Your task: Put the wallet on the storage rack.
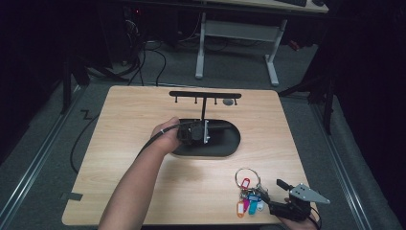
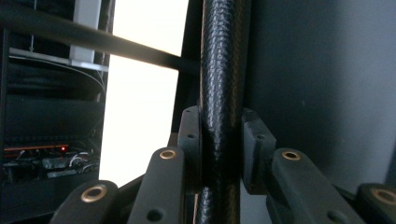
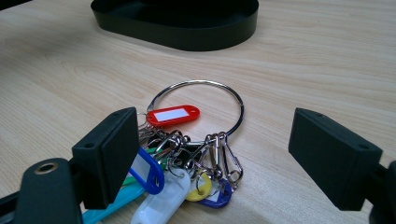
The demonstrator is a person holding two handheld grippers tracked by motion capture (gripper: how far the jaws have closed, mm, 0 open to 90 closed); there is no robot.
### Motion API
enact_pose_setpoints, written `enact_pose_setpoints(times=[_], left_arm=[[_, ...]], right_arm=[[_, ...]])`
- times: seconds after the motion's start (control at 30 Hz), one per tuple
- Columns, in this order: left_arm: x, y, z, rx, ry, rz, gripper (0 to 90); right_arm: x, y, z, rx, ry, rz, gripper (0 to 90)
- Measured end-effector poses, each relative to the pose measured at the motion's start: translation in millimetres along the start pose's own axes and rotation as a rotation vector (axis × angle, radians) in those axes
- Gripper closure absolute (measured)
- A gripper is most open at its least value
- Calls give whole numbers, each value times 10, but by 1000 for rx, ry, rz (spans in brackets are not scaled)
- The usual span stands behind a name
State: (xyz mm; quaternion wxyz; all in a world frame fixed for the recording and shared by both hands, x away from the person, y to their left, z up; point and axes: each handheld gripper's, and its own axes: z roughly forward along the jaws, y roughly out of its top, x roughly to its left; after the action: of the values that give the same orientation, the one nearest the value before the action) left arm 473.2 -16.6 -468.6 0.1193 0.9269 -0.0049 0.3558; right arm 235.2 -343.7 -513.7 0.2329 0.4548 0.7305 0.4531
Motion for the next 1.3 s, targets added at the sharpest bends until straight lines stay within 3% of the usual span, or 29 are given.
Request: enact_pose_setpoints(times=[0.17, 0.33, 0.57, 0.7, 0.87, 1.07, 1.3], left_arm=[[9, -34, 29, 32, 0, -11, 734], [-39, -9, 31, 74, -6, 6, 721], [-55, -46, 44, 118, -33, -50, 629], [-60, -66, 2, 101, -46, -97, 570], [-99, -83, -140, 69, -69, -129, 536], [-56, -116, -323, 39, -50, -187, 575], [-60, -147, -463, -33, -63, -281, 583]], right_arm=[[3, 7, 16, 2, 4, -1, 166], [17, 17, 45, 6, 15, -9, 167], [27, 23, 58, 9, 18, -14, 167], [29, 26, 64, 11, 20, -15, 167], [32, 30, 73, 9, 21, -12, 167], [47, 27, 98, 18, 29, -10, 167], [57, 28, 118, 26, 30, -10, 168]])
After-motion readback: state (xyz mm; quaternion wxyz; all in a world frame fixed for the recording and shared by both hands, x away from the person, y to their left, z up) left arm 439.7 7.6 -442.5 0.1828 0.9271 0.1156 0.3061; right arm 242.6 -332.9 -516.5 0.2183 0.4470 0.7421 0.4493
